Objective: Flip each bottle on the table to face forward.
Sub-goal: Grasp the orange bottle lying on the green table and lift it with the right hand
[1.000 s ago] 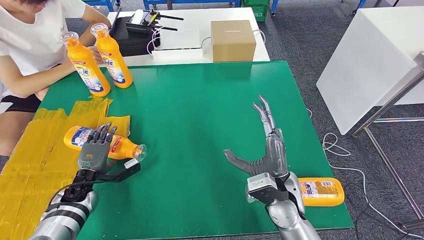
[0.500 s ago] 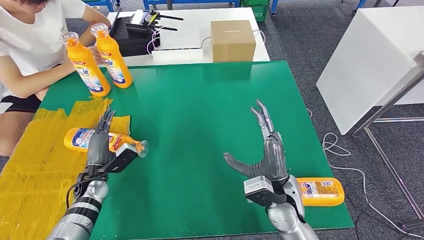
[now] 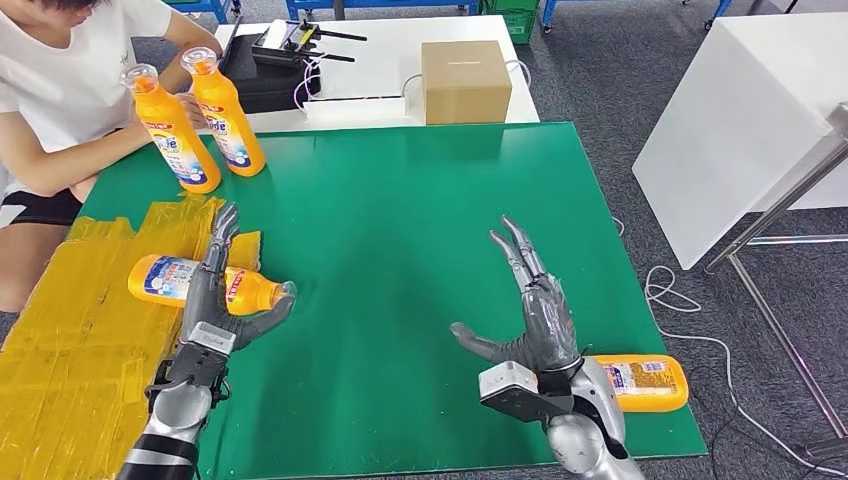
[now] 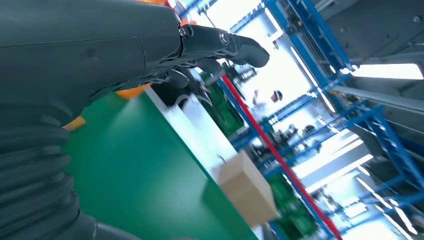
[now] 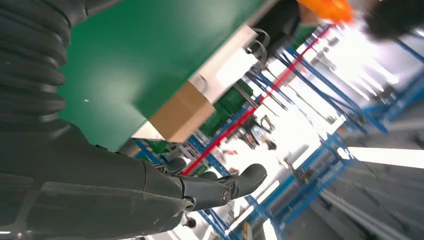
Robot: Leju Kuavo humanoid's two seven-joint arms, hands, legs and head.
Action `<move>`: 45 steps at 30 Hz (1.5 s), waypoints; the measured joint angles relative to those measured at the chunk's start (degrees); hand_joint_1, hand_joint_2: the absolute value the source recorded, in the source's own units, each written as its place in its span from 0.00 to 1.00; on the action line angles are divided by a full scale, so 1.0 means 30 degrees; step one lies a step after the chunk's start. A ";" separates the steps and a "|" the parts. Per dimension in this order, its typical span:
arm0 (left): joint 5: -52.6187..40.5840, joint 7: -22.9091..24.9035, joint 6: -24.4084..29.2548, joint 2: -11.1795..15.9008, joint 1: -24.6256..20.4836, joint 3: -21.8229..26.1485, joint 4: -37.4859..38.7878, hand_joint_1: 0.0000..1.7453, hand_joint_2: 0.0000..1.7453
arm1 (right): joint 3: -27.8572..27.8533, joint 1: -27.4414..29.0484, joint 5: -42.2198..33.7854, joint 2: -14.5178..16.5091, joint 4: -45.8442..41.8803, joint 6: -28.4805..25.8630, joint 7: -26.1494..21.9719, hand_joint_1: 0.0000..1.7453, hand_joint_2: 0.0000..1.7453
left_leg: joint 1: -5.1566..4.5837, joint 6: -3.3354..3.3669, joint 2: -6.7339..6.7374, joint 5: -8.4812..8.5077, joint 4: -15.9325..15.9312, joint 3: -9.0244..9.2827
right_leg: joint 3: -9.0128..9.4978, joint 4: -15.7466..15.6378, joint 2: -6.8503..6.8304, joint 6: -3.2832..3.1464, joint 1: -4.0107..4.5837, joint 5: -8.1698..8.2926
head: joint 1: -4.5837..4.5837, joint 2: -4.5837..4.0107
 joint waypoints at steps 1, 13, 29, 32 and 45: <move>0.0388 -0.0007 -0.0436 -0.0044 0.0186 -0.0033 -0.0291 0.00 1.00 | -0.0004 0.0034 0.0780 -0.0257 -0.0004 0.0328 0.0355 0.00 1.00 | 0.0000 0.0000 -0.0001 0.0000 0.0000 0.0000 | 0.0000 0.0000 0.0000 0.0000 0.0000 0.0000 | 0.0000 0.0000; 0.1682 0.1044 -0.1934 -0.0621 0.0939 -0.0120 -0.0914 0.00 1.00 | -0.0260 0.0935 0.1932 -0.7229 -0.0013 0.4914 0.1402 0.00 1.00 | -0.0058 0.0093 -0.0015 -0.0058 0.0006 -0.0003 | 0.0003 -0.0017 -0.0025 0.0009 -0.0063 -0.0005 | -0.0005 0.0000; 0.2526 0.1924 -0.1885 -0.1075 0.1114 -0.0446 -0.0395 0.00 1.00 | -0.4444 0.4067 0.0729 -0.9844 -0.0674 0.5515 0.2067 0.00 1.00 | -0.0062 0.0099 -0.0065 -0.0061 0.0006 -0.0016 | 0.0004 -0.0022 -0.0049 0.0016 -0.0068 -0.0009 | -0.0004 0.0000; 0.2517 0.1938 -0.1839 -0.1140 0.1070 -0.0555 -0.0191 0.00 1.00 | -0.4818 0.4207 0.0682 -0.9905 -0.0546 0.5575 0.2072 0.00 1.00 | -0.0062 0.0099 -0.0066 -0.0061 0.0006 -0.0015 | 0.0004 -0.0022 -0.0049 0.0015 -0.0066 -0.0009 | -0.0007 0.0000; 0.3112 0.1940 -0.2163 -0.1224 0.0733 -0.0737 0.0391 0.00 1.00 | -0.5116 0.5080 0.0208 -1.1426 -0.0281 0.6745 0.1769 0.00 1.00 | -0.0066 0.0101 -0.0081 -0.0060 0.0006 -0.0016 | 0.0003 -0.0022 -0.0054 0.0016 -0.0063 -0.0009 | -0.0007 0.0000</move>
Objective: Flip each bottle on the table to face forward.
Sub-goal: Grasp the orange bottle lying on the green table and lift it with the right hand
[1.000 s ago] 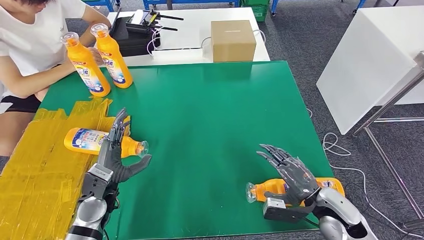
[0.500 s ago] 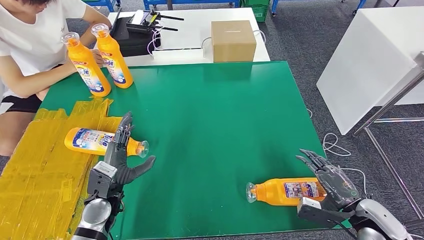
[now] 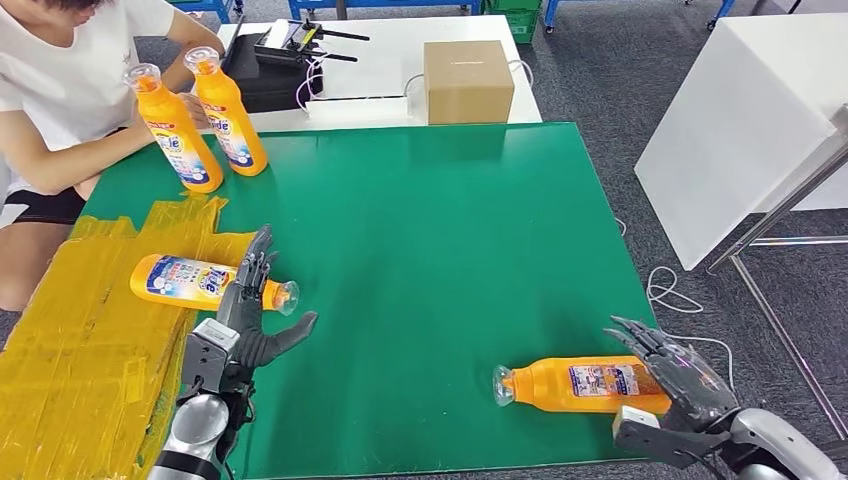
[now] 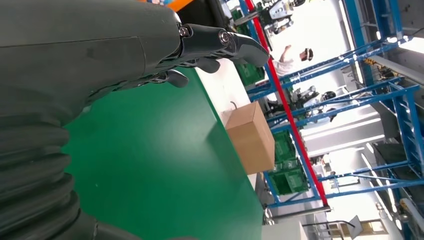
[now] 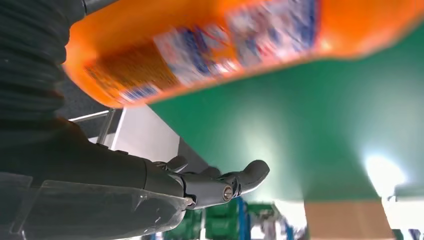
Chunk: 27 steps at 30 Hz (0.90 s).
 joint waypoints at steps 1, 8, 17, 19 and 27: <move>0.0053 -0.0004 -0.0066 0.0000 -0.0072 -0.0013 0.0060 0.00 1.00 | -0.0005 0.0115 -0.0038 -0.0309 0.0015 0.0049 -0.0046 0.00 1.00 | 0.0000 0.0003 0.0011 -0.0002 0.0000 -0.0004 | 0.0001 0.0000 0.0005 0.0000 -0.0004 0.0000 | 0.0000 0.0000; 0.0418 -0.0016 -0.0551 0.0000 -0.0480 -0.0455 0.0389 0.00 1.00 | 0.0665 0.0091 0.0950 -0.0877 0.1268 0.0089 0.0305 0.00 1.00 | -0.0002 0.0026 0.0078 -0.0018 -0.0001 0.0001 | 0.0001 -0.0001 0.0024 0.0000 -0.0008 0.0000 | 0.0000 0.0000; -0.0582 0.0302 0.0384 0.0000 -0.0722 -0.1281 0.0644 0.00 1.00 | 0.3082 -0.1398 0.2995 -0.0822 0.4170 -0.0786 0.2369 0.00 1.00 | 0.0019 0.0022 0.0113 -0.0027 -0.0002 0.0057 | 0.0047 -0.0006 0.0060 0.0000 0.0042 0.0000 | 0.0000 0.0000; -0.0710 0.0375 0.0542 0.0000 -0.0720 -0.1348 0.0675 0.00 1.00 | 0.3536 -0.1847 0.3375 -0.0698 0.4700 -0.1034 0.2724 0.08 1.00 | 0.0056 0.0003 0.0187 -0.0079 -0.0007 0.0134 | 0.0119 -0.0023 0.0154 -0.0001 0.0071 0.0000 | 0.0004 0.0000; -0.0996 0.0597 0.0682 -0.0009 -0.0736 -0.1585 0.0698 0.00 1.00 | 0.4585 -0.3538 0.5573 0.0761 0.6795 -0.2096 0.3221 0.81 1.00 | 0.0283 -0.0009 0.0750 -0.0260 -0.0035 0.0517 | 0.0462 -0.0221 0.0694 -0.0012 0.0237 0.0097 | 0.0027 0.0000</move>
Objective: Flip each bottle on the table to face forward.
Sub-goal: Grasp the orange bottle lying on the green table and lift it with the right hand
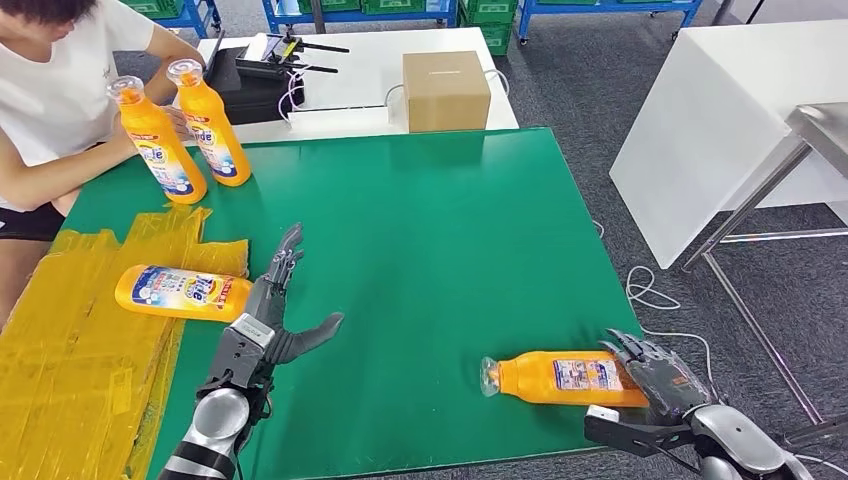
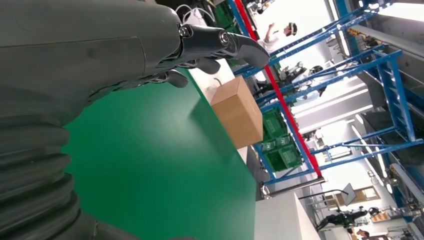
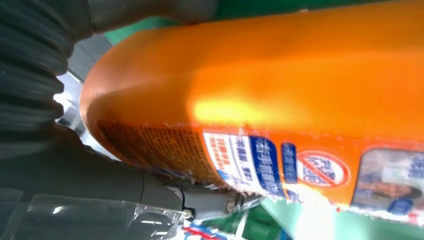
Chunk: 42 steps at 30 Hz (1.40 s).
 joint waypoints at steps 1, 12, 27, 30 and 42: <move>-0.0007 0.0031 0.0000 -0.0005 -0.0003 -0.0020 0.0000 0.00 1.00 | 0.0036 -0.0228 0.0300 0.0317 0.0302 -0.0191 0.0040 0.82 1.00 | -0.0003 0.0026 0.0016 0.0006 0.0001 0.0010 | 0.0009 -0.0015 0.0014 0.0009 0.0000 0.0023 | 0.0009 0.0000; -0.0064 0.0144 0.0000 -0.0042 -0.0003 -0.0024 0.0000 0.00 1.00 | 0.0175 -0.1558 0.1007 0.2251 0.1811 -0.0743 0.0231 0.82 1.00 | -0.0006 -0.0002 -0.0093 0.0117 0.0016 0.0030 | 0.0061 -0.0045 -0.0035 0.0018 0.0019 0.0082 | -0.0007 0.0000; -0.0098 0.0397 -0.0076 -0.0042 0.0022 -0.0018 -0.0007 0.00 1.00 | 0.0006 -0.1777 0.1422 0.3267 0.2083 -0.1824 0.0237 1.00 1.00 | 0.0001 -0.0010 -0.0112 0.0102 0.0015 0.0017 | 0.0065 -0.0051 -0.0048 0.0046 0.0020 0.0062 | -0.0005 0.0000; -0.0209 0.0630 -0.0215 -0.0047 0.0085 -0.0016 -0.0066 0.00 1.00 | -0.0436 -0.1768 0.1577 0.4172 0.2052 -0.2829 0.0233 0.99 1.00 | 0.0007 -0.0010 -0.0165 0.0114 0.0015 -0.0010 | 0.0058 -0.0046 -0.0094 0.0052 0.0022 0.0057 | -0.0005 0.0000; 0.0769 0.3051 -0.2842 -0.0058 -0.0792 -0.0789 -0.0049 0.00 1.00 | -0.6249 -0.2078 -0.6502 1.0729 -0.0901 -1.0568 -0.4467 0.99 1.00 | -0.0006 -0.0044 -0.0563 0.0266 0.0028 -0.0341 | -0.0181 -0.0011 -0.0494 0.0062 0.0006 0.0048 | -0.0009 0.0000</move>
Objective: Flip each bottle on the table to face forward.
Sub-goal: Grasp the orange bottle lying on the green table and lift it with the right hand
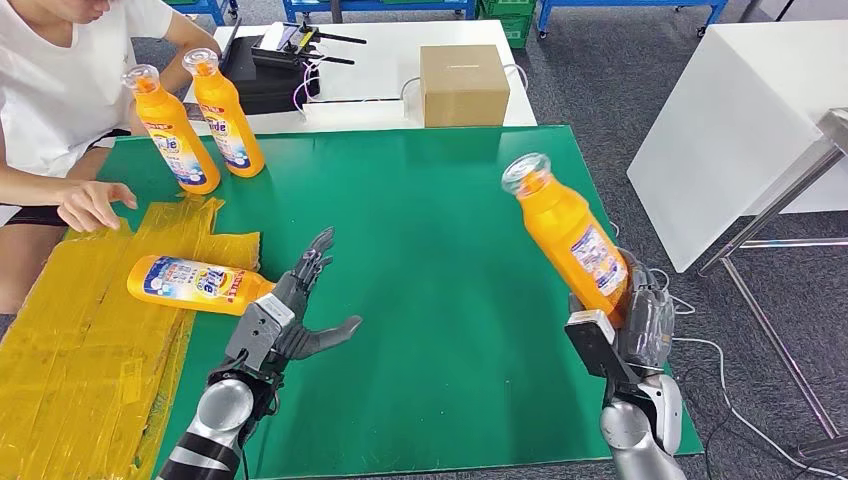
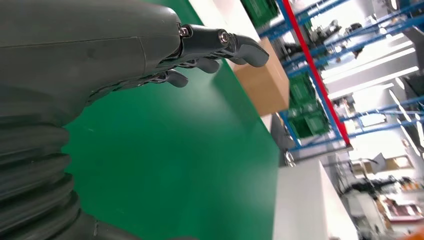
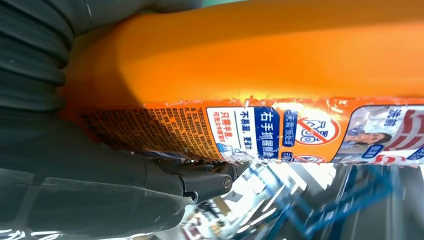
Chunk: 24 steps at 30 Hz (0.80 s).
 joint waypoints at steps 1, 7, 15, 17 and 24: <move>0.0240 0.0094 -0.0160 0.0002 -0.0237 -0.0171 0.0087 0.00 1.00 | -0.0380 -0.0061 -0.0574 0.0380 -0.0122 -0.0073 -0.0451 1.00 1.00 | -0.0002 0.0000 -0.0008 0.0000 0.0000 -0.0009 | -0.0005 0.0000 -0.0008 0.0001 -0.0003 -0.0001 | -0.0002 0.0000; 0.1689 0.0402 -0.0868 0.0009 -0.1718 -0.1261 0.0799 0.00 1.00 | -0.1694 -0.0825 -0.5088 0.1734 -0.0118 0.1947 -0.2109 1.00 1.00 | -0.0042 0.0003 -0.0014 -0.0003 0.0000 -0.0066 | -0.0042 0.0000 -0.0012 0.0003 -0.0034 -0.0002 | -0.0001 0.0000; 0.2103 0.0452 -0.0989 0.0009 -0.2696 -0.1976 0.1448 0.00 1.00 | -0.2166 -0.1620 -0.6304 0.2261 0.0427 0.3000 -0.2522 1.00 1.00 | -0.0051 0.0004 -0.0014 -0.0002 0.0001 -0.0070 | -0.0062 0.0001 -0.0014 0.0004 -0.0042 -0.0002 | -0.0004 0.0000; 0.2409 0.0486 -0.1174 0.0009 -0.2951 -0.2174 0.1595 0.00 1.00 | -0.2181 -0.1944 -0.6607 0.2345 0.0763 0.3588 -0.2571 1.00 1.00 | -0.0051 0.0004 -0.0013 -0.0002 0.0001 -0.0087 | -0.0069 0.0002 -0.0013 0.0004 -0.0042 -0.0002 | 0.0000 0.0000; 0.4645 0.0808 -0.2586 -0.0062 -0.4230 -0.3072 0.2200 0.00 1.00 | -0.0796 -0.3968 -0.6584 0.2867 0.3787 0.6655 -0.2594 1.00 1.00 | -0.0050 0.0016 -0.0008 0.0011 0.0002 -0.0084 | -0.0071 0.0010 -0.0011 0.0003 -0.0036 -0.0001 | -0.0002 0.0000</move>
